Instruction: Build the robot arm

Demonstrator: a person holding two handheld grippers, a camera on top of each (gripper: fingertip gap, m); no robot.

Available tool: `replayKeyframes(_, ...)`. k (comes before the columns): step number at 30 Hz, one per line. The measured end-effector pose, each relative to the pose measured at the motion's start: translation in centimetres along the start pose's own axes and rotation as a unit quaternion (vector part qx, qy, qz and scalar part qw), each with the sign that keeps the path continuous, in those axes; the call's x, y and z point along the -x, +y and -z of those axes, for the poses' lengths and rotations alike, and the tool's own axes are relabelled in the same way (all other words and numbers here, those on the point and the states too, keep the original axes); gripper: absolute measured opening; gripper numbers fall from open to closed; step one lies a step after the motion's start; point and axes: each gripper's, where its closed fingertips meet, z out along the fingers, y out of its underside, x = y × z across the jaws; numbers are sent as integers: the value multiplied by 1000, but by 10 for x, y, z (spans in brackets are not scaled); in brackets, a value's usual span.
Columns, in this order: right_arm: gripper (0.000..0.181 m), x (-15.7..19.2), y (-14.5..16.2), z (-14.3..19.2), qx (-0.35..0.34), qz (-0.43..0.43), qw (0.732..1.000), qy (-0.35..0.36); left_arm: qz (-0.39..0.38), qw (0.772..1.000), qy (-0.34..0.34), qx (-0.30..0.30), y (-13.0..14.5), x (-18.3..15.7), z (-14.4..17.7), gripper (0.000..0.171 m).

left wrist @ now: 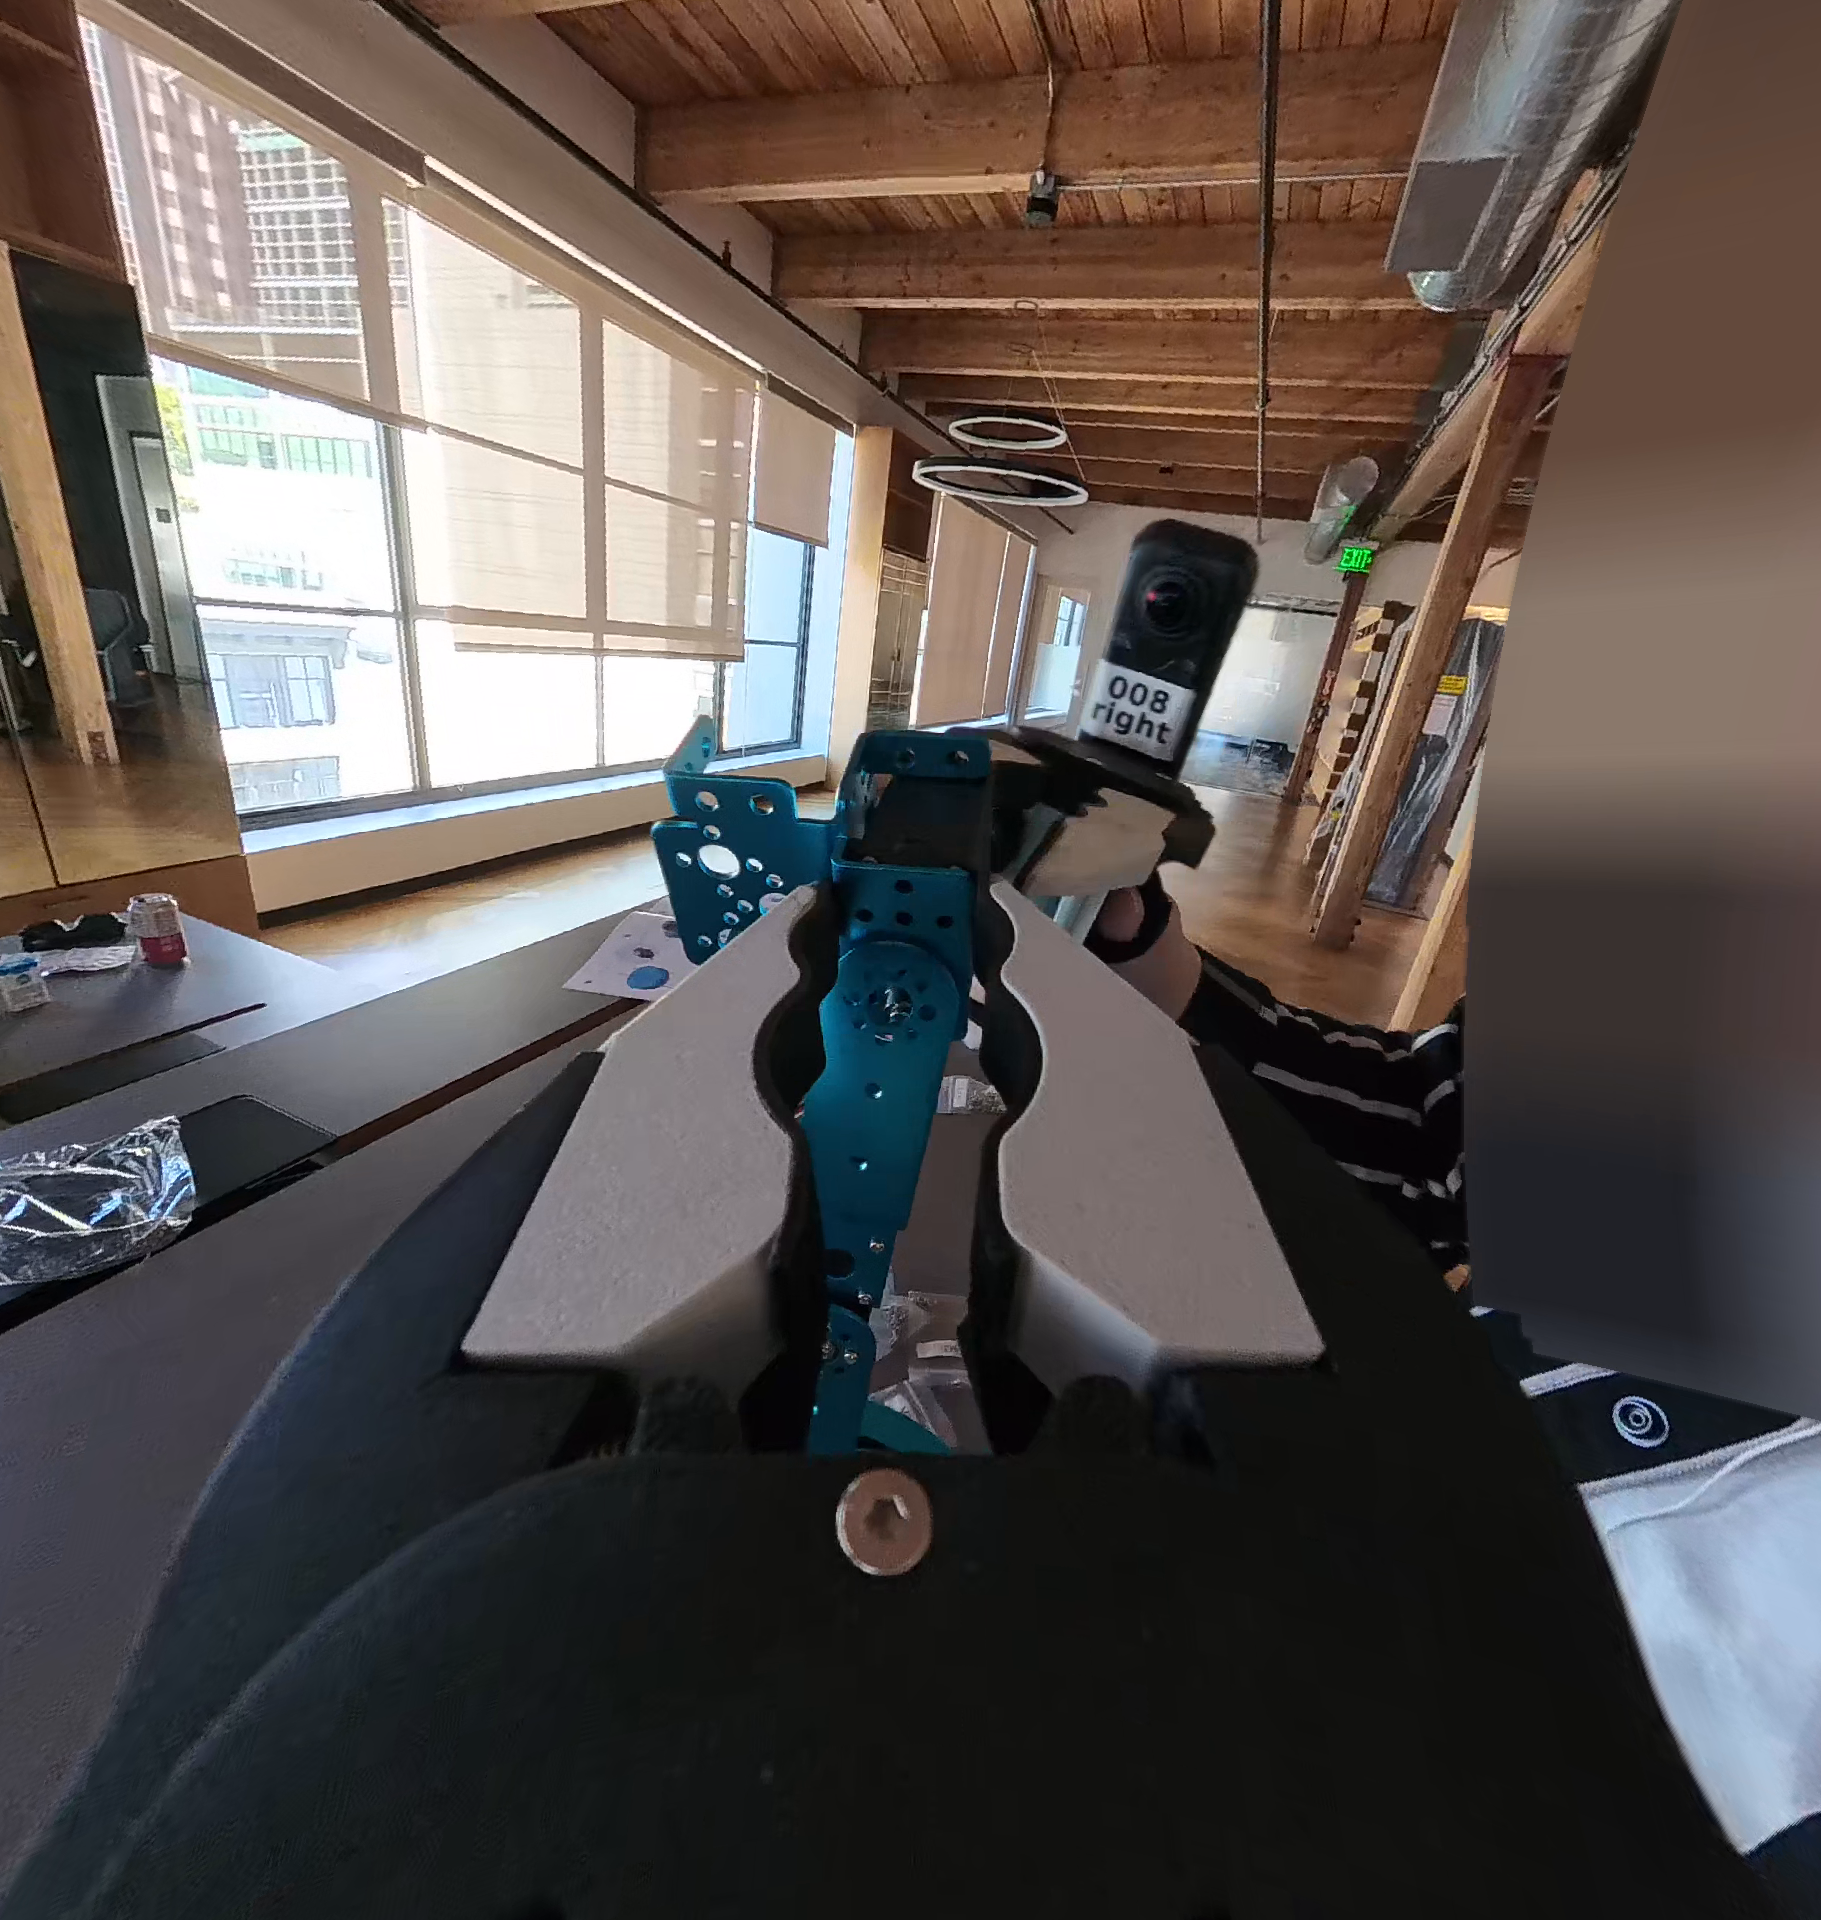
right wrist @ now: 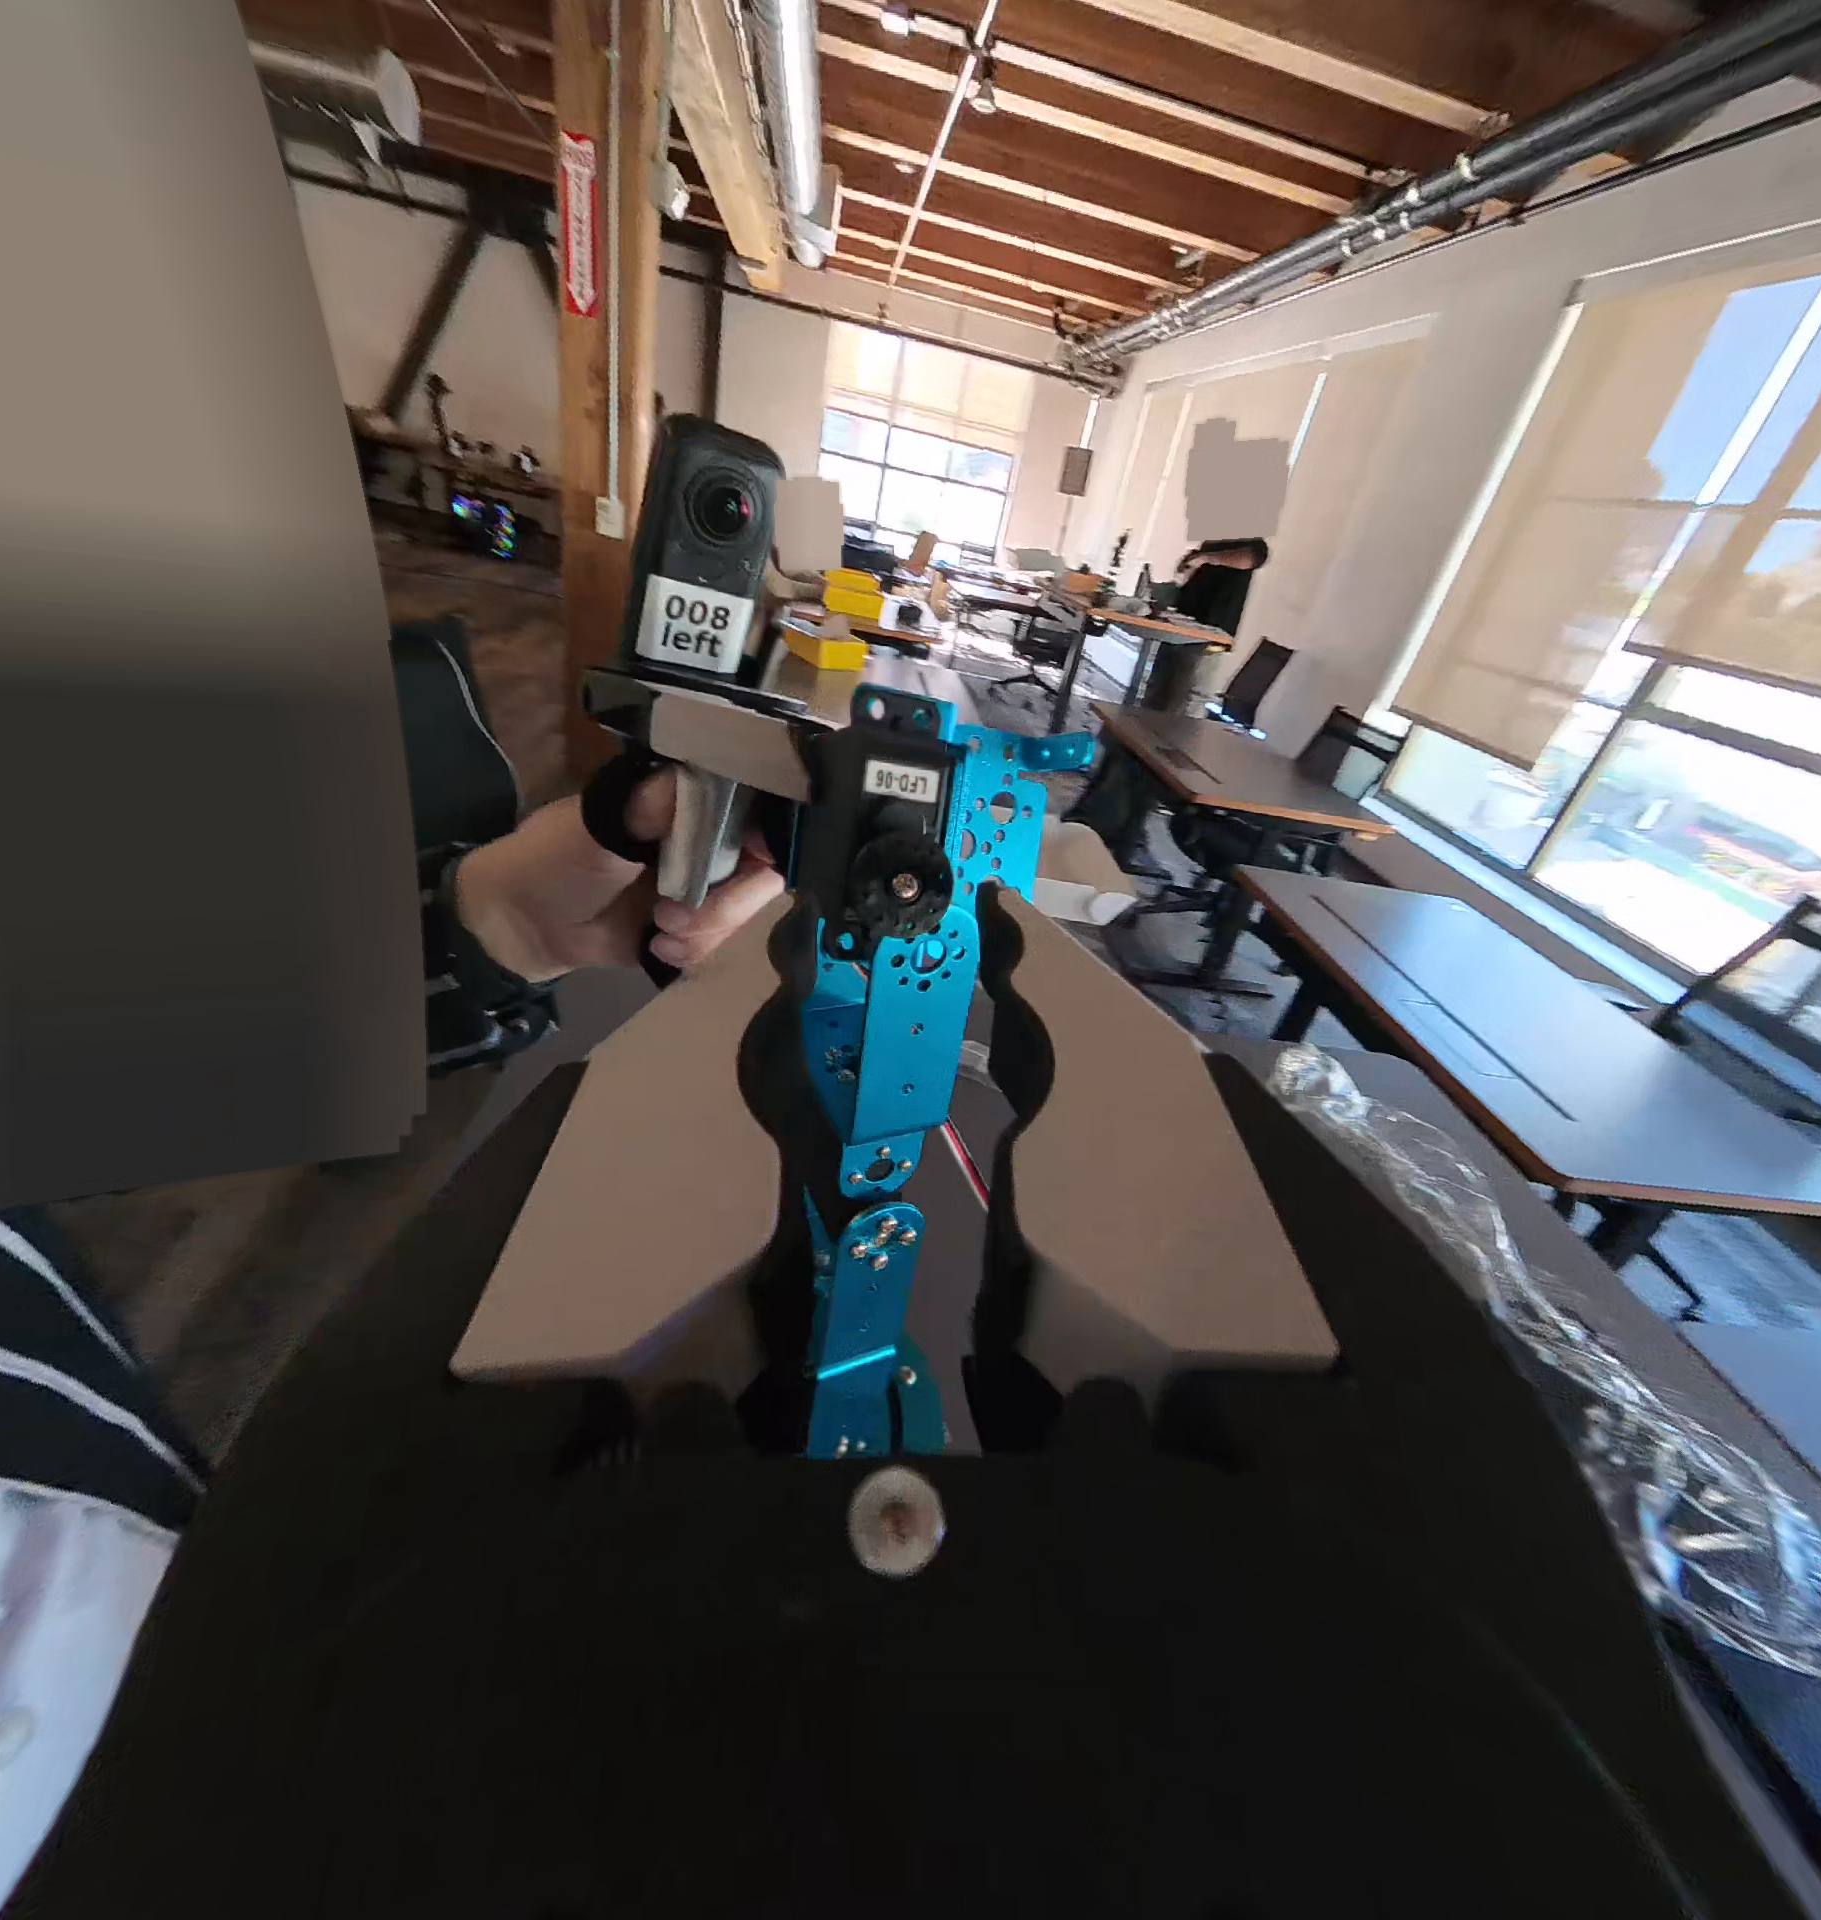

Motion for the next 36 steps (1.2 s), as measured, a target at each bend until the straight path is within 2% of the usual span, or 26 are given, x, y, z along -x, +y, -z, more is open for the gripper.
replayKeyframes(11, 22, 2, 0, -3, -20, -70, 993, -91, -14, 1000, 12, -4, 0, -2, 0, 23)
replayKeyframes(25, 19, 4, -6, -4, -29, -30, 991, -125, -30, 999, 10, 6, -8, -7, -4, 23)
replayKeyframes(36, 19, 7, -10, -4, -30, 16, 992, -121, -21, 999, 26, -7, -9, -9, -2, 23)
